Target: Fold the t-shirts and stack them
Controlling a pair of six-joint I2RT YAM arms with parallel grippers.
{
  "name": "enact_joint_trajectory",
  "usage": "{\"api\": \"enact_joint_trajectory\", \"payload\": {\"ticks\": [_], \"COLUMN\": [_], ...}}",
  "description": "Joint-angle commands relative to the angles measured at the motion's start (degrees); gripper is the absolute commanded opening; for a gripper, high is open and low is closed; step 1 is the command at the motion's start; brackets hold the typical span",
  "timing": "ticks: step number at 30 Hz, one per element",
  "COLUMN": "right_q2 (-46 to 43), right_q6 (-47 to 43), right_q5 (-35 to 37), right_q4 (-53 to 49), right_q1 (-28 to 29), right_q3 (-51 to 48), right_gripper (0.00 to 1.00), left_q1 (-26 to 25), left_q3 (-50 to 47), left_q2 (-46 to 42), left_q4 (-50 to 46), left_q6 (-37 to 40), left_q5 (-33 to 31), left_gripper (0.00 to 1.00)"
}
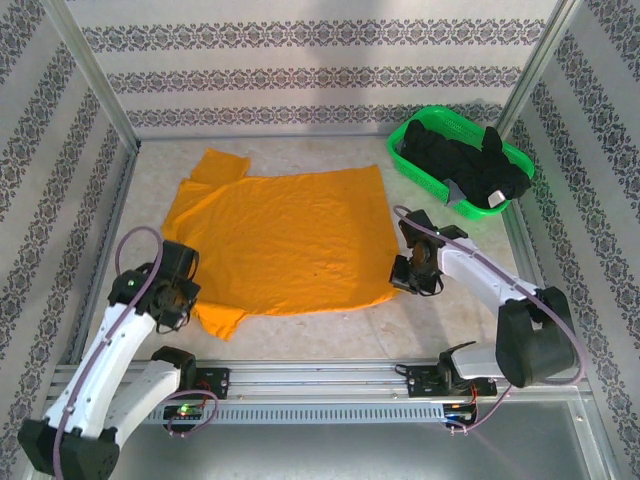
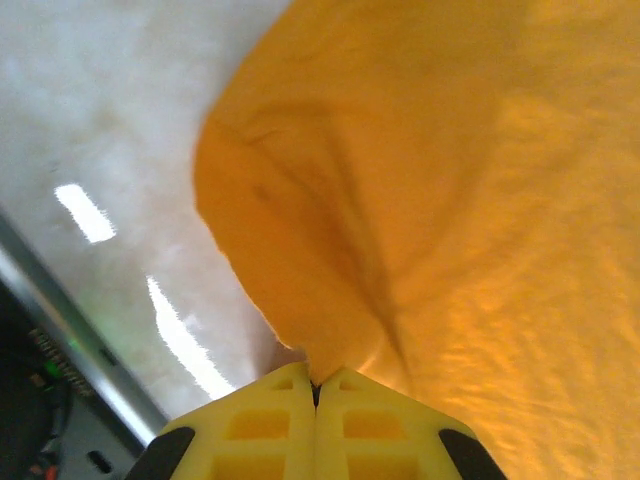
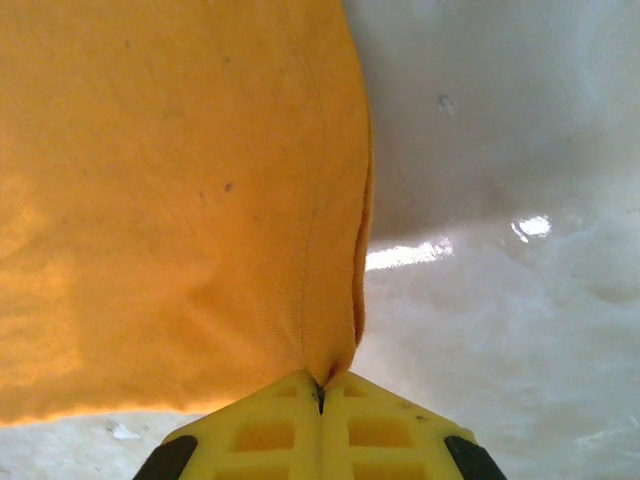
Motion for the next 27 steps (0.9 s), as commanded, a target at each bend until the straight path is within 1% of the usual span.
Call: {"api": "enact_joint_trajectory", "payload": {"ticks": [1,4,8,12,18,27], "right_q2": [2.4,5.9,11.1,15.8,21.7,27.2], "right_q6": [2.0,2.0,1.6,1.6,2.1,3.4], "right_q5": [-1.6,-2.3,-1.6,-1.9,-2.2,-1.6], "right_q4": [2.0,2.5,2.1,2.3,3.2,3.5], "right_q1": [-1.3,-2.7,-3.9,-4.6,-5.3,-6.3], "right_q3": [4.8,9.5,16.6,22.2,27.4,32.3], "right_gripper": [0.0,0.0,0.0,0.0,0.0,0.0], "left_q1": [1.5,3.8,8.3,11.2,14.1,16.3], "left_q3": [4.1,7.1,10.0,13.2,15.8,19.2], "left_q2": [3.9,6.9,11.0,15.2,21.8,28.4], "left_q4": [6.4,9.7,13.9,18.6,23.8,27.0], "left_q6": [5.8,8.0,11.8,16.7,21.4,25.5], "left_q5": [-1.9,-1.3,1.9,4.1,7.7,8.2], "left_gripper": [0.0,0.0,0.0,0.0,0.0,0.0]}}
